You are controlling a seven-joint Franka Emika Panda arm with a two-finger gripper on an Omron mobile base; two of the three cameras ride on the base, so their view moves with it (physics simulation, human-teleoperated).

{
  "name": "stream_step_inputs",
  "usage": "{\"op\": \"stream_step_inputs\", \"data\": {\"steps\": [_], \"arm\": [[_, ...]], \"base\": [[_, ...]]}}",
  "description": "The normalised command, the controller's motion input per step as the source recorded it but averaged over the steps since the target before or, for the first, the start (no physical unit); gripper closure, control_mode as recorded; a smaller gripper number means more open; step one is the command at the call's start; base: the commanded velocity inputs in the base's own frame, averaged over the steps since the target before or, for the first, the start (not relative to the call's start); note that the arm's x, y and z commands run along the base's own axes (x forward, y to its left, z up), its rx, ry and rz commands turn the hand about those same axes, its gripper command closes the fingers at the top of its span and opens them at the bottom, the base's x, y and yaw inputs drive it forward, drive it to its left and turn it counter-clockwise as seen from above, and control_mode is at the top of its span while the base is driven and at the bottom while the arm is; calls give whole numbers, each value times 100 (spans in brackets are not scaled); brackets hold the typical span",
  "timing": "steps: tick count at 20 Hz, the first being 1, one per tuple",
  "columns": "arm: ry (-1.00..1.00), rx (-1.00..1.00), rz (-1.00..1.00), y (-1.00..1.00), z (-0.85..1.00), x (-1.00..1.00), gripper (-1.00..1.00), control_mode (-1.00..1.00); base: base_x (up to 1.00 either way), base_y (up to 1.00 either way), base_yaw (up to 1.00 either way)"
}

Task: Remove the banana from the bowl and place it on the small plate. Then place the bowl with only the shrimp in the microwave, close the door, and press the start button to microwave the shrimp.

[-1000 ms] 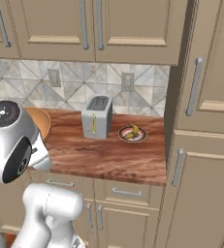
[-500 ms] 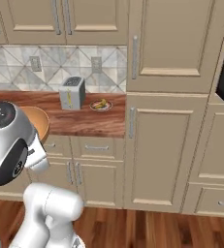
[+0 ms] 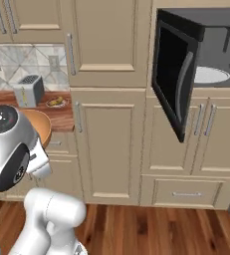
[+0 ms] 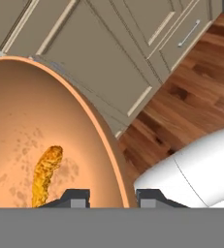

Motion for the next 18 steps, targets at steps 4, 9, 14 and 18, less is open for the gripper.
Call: {"op": "stream_step_inputs", "data": {"steps": [4,9,14,18], "arm": [[0,0,0,0,0,0,100,100],[0,0,0,0,0,0,100,100],[0,0,0,0,0,0,100,100],[0,0,0,0,0,0,100,100]], "base": [[-7,-100,-3],[-69,-100,0],[-18,-100,0],[41,-100,0]]}}
